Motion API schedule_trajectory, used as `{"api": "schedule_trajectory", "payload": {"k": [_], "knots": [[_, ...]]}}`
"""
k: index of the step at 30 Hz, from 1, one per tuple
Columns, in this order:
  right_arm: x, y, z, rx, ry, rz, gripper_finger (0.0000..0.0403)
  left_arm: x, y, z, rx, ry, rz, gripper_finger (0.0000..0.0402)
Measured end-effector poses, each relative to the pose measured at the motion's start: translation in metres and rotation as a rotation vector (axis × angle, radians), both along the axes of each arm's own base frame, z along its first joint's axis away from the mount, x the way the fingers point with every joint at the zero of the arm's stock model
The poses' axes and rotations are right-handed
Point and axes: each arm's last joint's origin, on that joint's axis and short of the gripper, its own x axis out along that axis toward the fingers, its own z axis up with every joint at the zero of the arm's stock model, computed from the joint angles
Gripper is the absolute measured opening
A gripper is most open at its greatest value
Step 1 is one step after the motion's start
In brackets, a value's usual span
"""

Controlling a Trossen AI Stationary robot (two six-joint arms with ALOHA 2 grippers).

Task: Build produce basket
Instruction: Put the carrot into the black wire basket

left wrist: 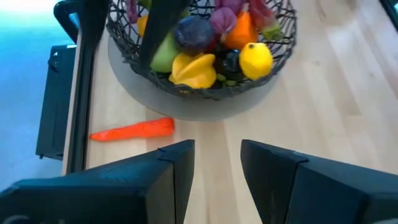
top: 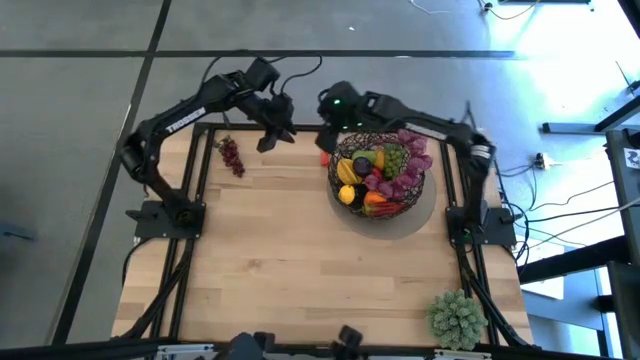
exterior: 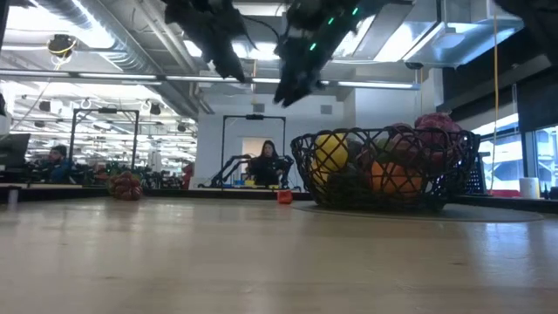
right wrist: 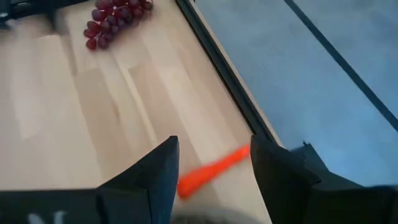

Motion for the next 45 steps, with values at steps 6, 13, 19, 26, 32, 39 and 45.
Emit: {"api": "schedule_trajectory", "payload": {"k": [6, 13, 19, 26, 32, 39, 45], "knots": [[0.035, -0.024, -0.056, 0.067, -0.042, -0.109, 0.0193, -0.006, -0.007, 0.004, -0.016, 0.014, -0.005, 0.0121], [0.047, -0.043, -0.105, 0.082, -0.018, -0.383, 0.0193, -0.006, -0.010, 0.002, -0.033, 0.038, -0.012, 0.0121], [0.048, -0.056, -0.133, 0.117, 0.021, -0.426, 0.0193, -0.006, -0.010, 0.002, -0.035, 0.037, -0.016, 0.0121], [0.043, -0.068, -0.141, 0.168, 0.025, -0.420, 0.0193, -0.006, -0.010, 0.002, -0.035, 0.037, -0.016, 0.0121], [0.034, -0.067, -0.147, 0.326, 0.082, -0.382, 0.0193, -0.006, -0.010, 0.002, -0.035, 0.037, -0.016, 0.0121], [0.021, -0.059, -0.153, 0.370, 0.255, -0.365, 0.0193, -0.006, -0.010, 0.002, -0.035, 0.037, -0.016, 0.0121], [0.021, -0.058, -0.154, 0.384, 0.251, -0.387, 0.0193, -0.006, -0.010, 0.002, -0.031, 0.037, -0.020, 0.0121]]}}
